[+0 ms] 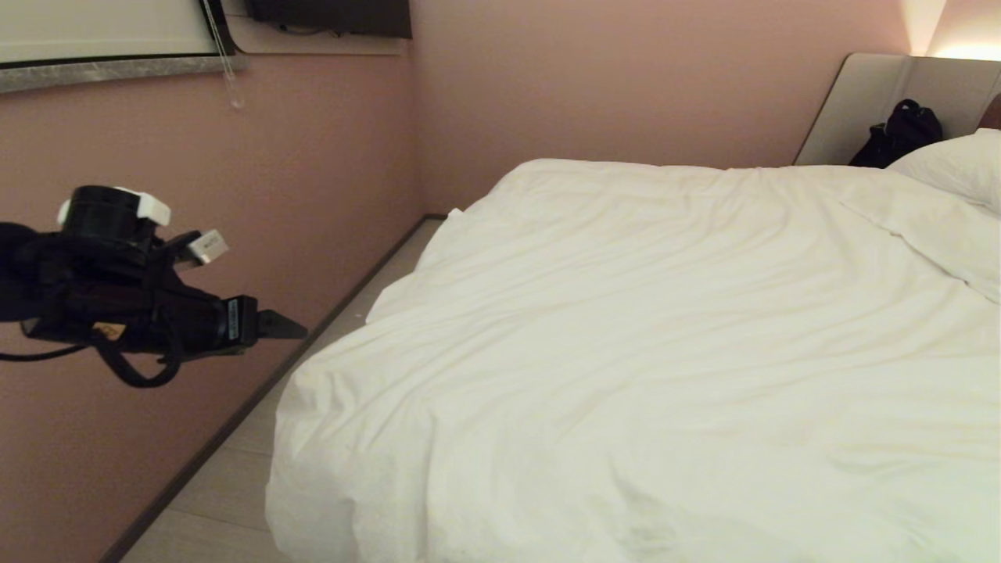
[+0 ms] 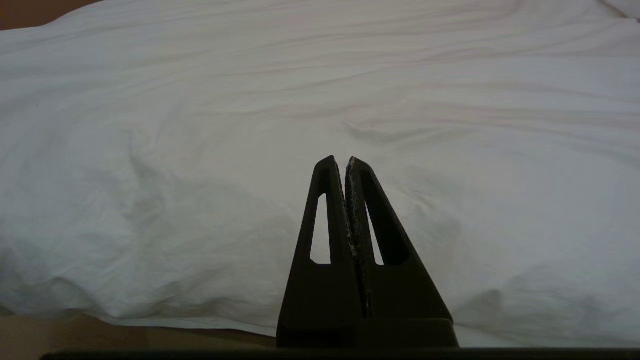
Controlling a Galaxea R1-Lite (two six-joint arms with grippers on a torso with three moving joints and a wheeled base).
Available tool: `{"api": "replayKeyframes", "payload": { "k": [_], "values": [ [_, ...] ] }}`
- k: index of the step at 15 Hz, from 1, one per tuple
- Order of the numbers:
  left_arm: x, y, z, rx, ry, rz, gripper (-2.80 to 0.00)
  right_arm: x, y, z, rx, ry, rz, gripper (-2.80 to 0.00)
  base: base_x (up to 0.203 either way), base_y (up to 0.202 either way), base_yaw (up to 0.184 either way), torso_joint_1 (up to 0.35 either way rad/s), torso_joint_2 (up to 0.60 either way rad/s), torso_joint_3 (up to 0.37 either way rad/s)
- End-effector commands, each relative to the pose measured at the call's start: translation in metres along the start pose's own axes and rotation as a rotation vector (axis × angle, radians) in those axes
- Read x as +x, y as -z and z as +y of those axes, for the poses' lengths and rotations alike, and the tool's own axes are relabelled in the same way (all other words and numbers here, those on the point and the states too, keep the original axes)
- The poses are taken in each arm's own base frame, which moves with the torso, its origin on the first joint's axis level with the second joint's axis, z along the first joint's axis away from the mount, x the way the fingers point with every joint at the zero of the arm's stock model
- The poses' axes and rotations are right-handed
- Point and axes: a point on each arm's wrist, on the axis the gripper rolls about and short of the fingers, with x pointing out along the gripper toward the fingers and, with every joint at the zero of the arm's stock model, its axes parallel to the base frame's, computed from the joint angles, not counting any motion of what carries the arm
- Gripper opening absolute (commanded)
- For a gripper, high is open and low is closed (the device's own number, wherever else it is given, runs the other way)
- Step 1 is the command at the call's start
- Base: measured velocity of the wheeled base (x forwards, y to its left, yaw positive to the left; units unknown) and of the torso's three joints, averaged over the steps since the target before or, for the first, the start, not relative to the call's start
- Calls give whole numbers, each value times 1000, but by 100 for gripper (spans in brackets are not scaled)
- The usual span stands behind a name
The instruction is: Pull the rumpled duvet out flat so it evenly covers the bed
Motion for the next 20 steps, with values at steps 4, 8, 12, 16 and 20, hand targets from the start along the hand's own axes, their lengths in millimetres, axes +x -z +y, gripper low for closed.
{"api": "replayKeyframes", "payload": {
  "k": [4, 8, 12, 16, 20],
  "values": [
    [-84, 49, -25, 40, -3, -131, -280, 0, 0, 0, -1, 0, 1, -280, 0, 0, 0, 0, 0, 0],
    [-121, 87, -33, 103, -28, -209, -280, 0, 0, 0, -1, 0, 1, -280, 0, 0, 0, 0, 0, 0],
    [-142, 120, -37, 130, -126, -281, -280, 0, 0, 0, -1, 0, 1, -280, 0, 0, 0, 0, 0, 0],
    [-163, 163, -41, 186, -187, -401, -280, 0, 0, 0, -1, 0, 1, -280, 0, 0, 0, 0, 0, 0],
    [-167, 205, -33, 273, -218, -587, -280, 0, 0, 0, -1, 0, 1, -280, 0, 0, 0, 0, 0, 0]
  ]
}}
